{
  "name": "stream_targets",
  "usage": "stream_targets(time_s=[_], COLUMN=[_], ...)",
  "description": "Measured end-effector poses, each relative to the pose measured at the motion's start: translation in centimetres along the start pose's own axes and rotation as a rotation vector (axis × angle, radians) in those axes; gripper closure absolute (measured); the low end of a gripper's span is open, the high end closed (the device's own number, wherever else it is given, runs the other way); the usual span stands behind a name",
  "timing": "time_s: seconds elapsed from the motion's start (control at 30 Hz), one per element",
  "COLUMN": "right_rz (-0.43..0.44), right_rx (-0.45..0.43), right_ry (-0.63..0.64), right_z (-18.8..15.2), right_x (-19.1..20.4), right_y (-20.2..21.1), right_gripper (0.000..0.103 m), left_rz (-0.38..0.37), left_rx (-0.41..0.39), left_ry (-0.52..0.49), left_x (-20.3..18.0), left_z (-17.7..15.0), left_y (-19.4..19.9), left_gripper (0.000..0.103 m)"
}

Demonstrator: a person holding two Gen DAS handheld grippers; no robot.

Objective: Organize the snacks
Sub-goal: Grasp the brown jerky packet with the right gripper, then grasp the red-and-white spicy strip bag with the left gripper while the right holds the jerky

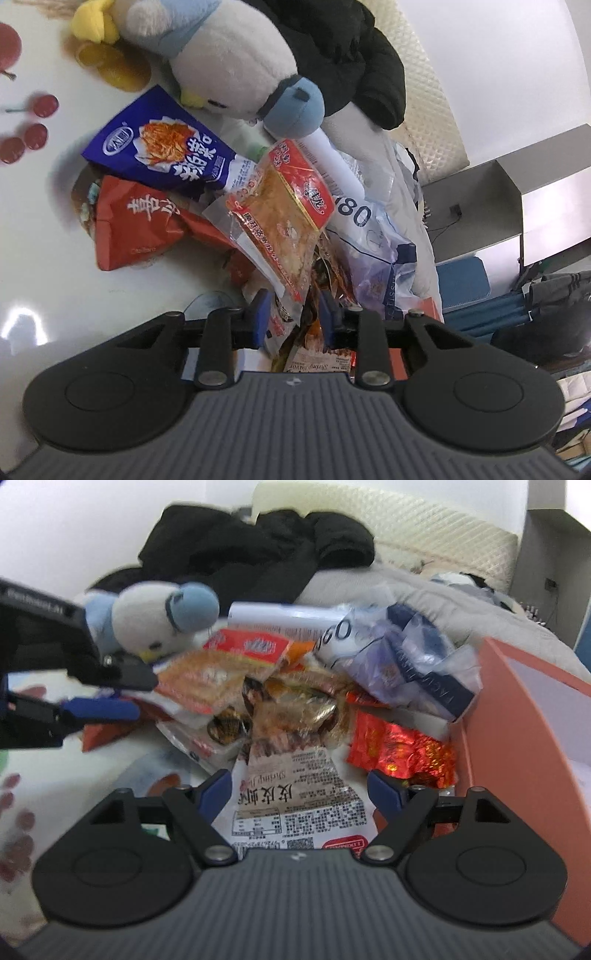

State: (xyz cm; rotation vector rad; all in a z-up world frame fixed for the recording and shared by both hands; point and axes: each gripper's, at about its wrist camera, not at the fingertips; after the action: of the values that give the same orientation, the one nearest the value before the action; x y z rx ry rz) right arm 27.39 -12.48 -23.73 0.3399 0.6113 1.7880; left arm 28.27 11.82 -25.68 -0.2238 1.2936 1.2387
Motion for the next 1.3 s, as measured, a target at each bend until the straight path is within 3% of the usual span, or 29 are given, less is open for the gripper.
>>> stream_targets(time_s=[0.1,0.23,0.43,0.5,0.67,0.9,1.3], right_rz=[0.025,-0.005,-0.006,-0.013,-0.005,0.005,0.011], right_rx=[0.024,0.037,0.049,0.054,0.050,0.074,0.126], right_ry=[0.029,0.069,0.085,0.093,0.096,0.023,-0.029], right_z=[0.2,0.2,0.1,0.0,0.3,0.7,-2.0], right_x=[0.3,0.9,1.1,1.2,1.5,1.1,1.7], right_y=[-0.9,-2.1,-3.3,-3.7,-3.5,-1.8,4.9], right_gripper=[0.021,0.021,0.022,0.024,0.031,0.052,0.063], left_rz=[0.024,0.005,0.013,0.008,-0.029,-0.023,0.036], left_rx=[0.009,0.012,0.015,0.014,0.003,0.000,0.028], left_ry=[-0.012,0.004,-0.016,-0.004,-0.006,-0.106,-0.168], left_x=[0.0,0.4,0.1,0.4,0.2,-2.0,-3.7], left_z=[0.1,0.1,0.0,0.0,0.0,-1.4,-5.3], left_y=[-1.0,-1.6,-2.1,-2.4,-2.2,0.3,7.3], left_gripper=[0.070,0.071,0.083,0.094,0.100,0.102,0.103])
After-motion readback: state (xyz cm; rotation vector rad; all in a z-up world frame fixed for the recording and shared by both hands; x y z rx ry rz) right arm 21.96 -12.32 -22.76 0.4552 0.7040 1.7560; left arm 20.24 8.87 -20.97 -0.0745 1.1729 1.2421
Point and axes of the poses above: each gripper's, at about its wrist camera, not at the fingertips, and y roughly against the way its jaws point, x to its left, z to its top, and after that the axes turned 4 degrees about -x, right-handed
